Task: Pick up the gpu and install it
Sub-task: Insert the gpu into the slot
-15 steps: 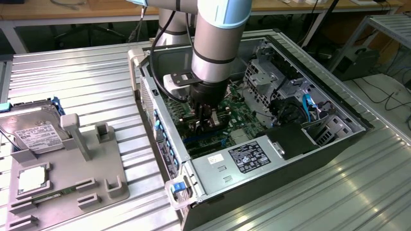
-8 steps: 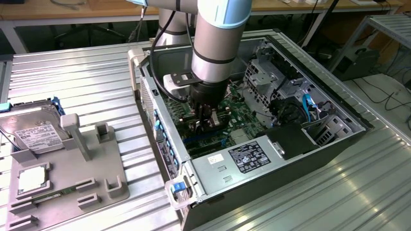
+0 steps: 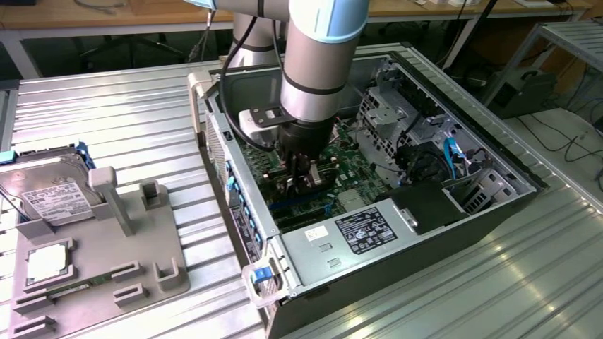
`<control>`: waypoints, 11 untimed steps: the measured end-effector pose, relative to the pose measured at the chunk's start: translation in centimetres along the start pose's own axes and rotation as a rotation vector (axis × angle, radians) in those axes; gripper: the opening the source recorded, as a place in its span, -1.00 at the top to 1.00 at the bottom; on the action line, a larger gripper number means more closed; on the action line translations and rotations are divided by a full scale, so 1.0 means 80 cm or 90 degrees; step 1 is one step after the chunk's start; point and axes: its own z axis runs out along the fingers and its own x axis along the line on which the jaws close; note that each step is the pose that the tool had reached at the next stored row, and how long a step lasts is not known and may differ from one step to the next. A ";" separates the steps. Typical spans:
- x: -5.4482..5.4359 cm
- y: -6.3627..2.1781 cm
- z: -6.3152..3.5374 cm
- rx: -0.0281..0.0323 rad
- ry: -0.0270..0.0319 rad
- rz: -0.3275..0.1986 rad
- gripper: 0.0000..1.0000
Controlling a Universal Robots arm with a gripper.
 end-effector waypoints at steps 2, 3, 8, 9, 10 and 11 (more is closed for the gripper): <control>0.000 0.000 0.000 -0.0003 0.0003 0.000 0.40; 0.000 0.000 0.000 -0.0005 0.0004 0.000 0.40; 0.000 0.001 0.000 -0.0005 0.0005 0.000 0.40; 0.000 0.001 0.000 -0.0005 0.0004 0.000 0.40; 0.000 0.001 0.001 -0.0005 0.0004 0.000 0.40; 0.000 0.001 0.001 -0.0006 0.0005 0.000 0.40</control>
